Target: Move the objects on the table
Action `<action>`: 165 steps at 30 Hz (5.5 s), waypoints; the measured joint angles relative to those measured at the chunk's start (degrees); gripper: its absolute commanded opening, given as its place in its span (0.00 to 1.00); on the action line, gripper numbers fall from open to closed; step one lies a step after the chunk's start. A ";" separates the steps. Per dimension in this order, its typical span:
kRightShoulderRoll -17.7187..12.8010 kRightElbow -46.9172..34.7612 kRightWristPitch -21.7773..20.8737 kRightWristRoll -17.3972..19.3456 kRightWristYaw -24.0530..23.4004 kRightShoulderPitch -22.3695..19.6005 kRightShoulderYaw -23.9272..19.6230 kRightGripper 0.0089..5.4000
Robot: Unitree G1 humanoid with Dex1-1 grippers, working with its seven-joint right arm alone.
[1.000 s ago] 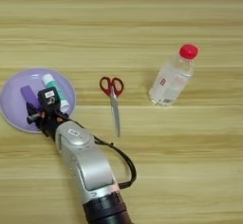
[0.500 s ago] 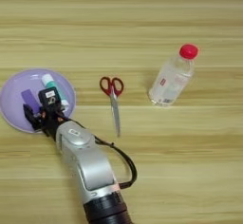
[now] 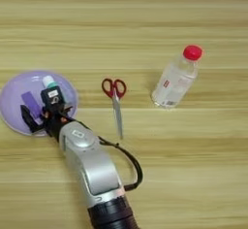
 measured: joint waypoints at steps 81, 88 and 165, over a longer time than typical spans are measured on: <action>-18.25 21.60 -24.64 -25.25 -16.72 -1.60 -13.92 0.99; -18.70 16.13 -22.44 -27.47 -15.71 2.16 -13.19 0.99; -20.89 27.88 -23.08 -30.80 -19.56 -5.59 -12.01 0.99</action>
